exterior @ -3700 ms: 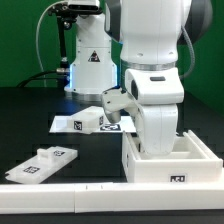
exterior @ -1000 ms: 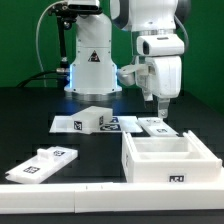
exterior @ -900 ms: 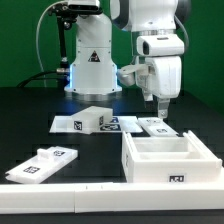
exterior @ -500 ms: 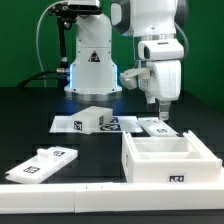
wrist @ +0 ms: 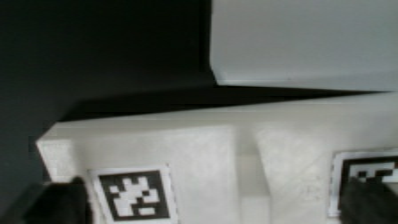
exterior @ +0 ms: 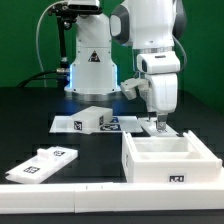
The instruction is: Assemble cabinet
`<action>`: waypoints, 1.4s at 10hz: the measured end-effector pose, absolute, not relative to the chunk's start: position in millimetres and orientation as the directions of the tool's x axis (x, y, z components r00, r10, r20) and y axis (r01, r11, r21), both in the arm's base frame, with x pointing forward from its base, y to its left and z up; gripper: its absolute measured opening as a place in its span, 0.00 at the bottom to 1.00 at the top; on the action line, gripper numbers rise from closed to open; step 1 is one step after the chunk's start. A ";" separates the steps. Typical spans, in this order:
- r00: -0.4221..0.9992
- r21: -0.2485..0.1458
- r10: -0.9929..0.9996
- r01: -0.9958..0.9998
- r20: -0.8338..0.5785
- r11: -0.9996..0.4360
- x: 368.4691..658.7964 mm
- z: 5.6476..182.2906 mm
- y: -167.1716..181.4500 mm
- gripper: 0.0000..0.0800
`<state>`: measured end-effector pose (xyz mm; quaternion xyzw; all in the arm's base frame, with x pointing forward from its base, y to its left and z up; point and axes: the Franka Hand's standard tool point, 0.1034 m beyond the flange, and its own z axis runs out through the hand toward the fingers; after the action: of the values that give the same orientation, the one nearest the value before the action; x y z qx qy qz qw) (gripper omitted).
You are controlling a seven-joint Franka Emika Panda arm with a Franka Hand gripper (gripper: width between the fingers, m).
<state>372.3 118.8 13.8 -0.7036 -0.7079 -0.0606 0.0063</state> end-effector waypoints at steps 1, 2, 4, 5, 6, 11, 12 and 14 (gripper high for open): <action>-0.008 0.076 0.996 0.997 0.094 0.001 372.0 13.4 118.7 0.67; -0.008 0.075 0.996 0.997 0.094 0.000 371.8 13.2 118.6 0.49; -0.005 0.074 0.996 0.997 0.094 -0.002 371.5 12.9 118.5 0.26; -0.004 0.074 0.996 0.997 0.094 -0.003 371.7 13.1 118.4 0.08; 0.019 0.060 0.996 0.998 0.089 -0.025 372.0 14.2 116.8 0.08; 0.111 0.008 0.993 0.994 0.026 -0.111 423.7 65.5 95.1 0.08; 0.096 0.006 0.995 0.995 0.026 -0.096 437.9 66.9 98.9 0.08; 0.096 -0.003 0.995 0.995 0.025 -0.096 436.6 62.3 98.3 0.08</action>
Offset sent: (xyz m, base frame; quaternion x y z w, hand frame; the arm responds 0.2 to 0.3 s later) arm 0.0000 0.0000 0.0000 0.0000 0.0000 0.0000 1.0000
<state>436.6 98.3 62.3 -0.7403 -0.6721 -0.0082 0.0096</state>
